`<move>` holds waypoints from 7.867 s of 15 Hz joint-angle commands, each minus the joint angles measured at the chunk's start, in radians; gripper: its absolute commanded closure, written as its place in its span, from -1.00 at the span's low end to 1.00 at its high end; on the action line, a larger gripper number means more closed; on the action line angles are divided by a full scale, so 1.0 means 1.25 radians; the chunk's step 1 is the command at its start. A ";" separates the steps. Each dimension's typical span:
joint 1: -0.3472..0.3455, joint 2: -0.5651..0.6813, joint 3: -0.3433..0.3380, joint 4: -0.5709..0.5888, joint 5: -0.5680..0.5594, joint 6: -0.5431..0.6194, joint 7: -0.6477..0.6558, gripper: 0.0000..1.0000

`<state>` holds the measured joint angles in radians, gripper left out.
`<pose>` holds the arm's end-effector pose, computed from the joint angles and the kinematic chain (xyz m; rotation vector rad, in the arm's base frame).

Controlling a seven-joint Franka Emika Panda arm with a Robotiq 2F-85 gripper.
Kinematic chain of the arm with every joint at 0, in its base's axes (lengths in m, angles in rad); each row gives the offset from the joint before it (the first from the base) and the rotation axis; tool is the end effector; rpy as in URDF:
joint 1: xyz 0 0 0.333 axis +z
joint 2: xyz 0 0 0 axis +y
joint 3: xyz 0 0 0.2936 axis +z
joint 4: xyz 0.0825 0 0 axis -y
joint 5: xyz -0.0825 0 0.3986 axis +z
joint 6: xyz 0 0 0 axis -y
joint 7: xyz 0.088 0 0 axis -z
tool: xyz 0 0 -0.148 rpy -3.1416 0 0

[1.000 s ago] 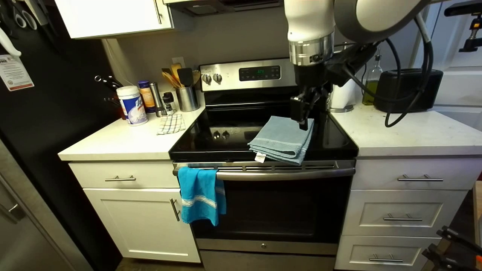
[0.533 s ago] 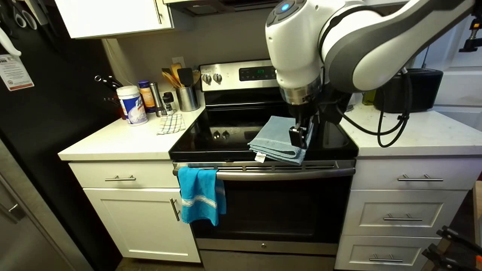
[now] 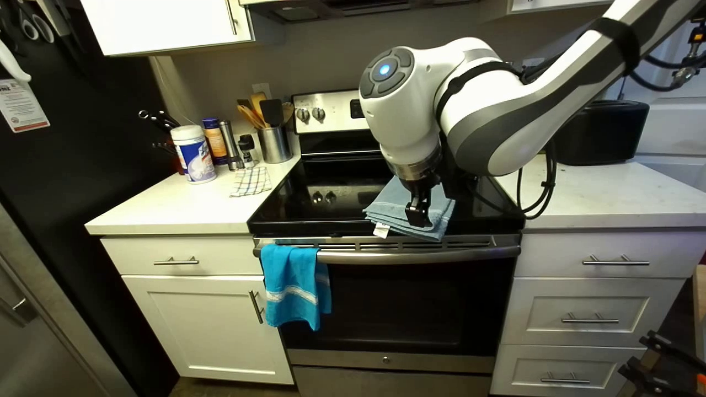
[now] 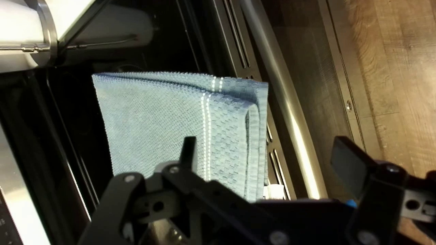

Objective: Hang the light blue towel on the handle of the oven.

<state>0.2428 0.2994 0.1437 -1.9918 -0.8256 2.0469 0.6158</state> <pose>0.5701 0.1596 0.2444 2.4556 0.3107 0.1484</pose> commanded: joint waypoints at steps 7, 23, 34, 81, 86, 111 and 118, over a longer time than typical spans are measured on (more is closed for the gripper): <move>0.008 0.002 -0.007 0.002 0.003 0.000 -0.002 -1.00; 0.127 0.291 -0.045 0.286 -0.076 -0.298 0.320 -1.00; 0.109 0.346 -0.076 0.288 -0.270 -0.278 0.275 -1.00; 0.061 0.353 -0.055 0.246 -0.445 -0.322 0.314 0.99; 0.059 0.347 -0.050 0.241 -0.440 -0.319 0.324 0.97; 0.036 -0.266 0.058 -0.050 -0.255 -0.427 0.360 0.97; 0.039 -0.356 0.080 -0.039 -0.203 -0.416 0.331 0.97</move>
<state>0.3013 -0.0777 0.2248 -2.0240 -1.1291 1.5273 1.0760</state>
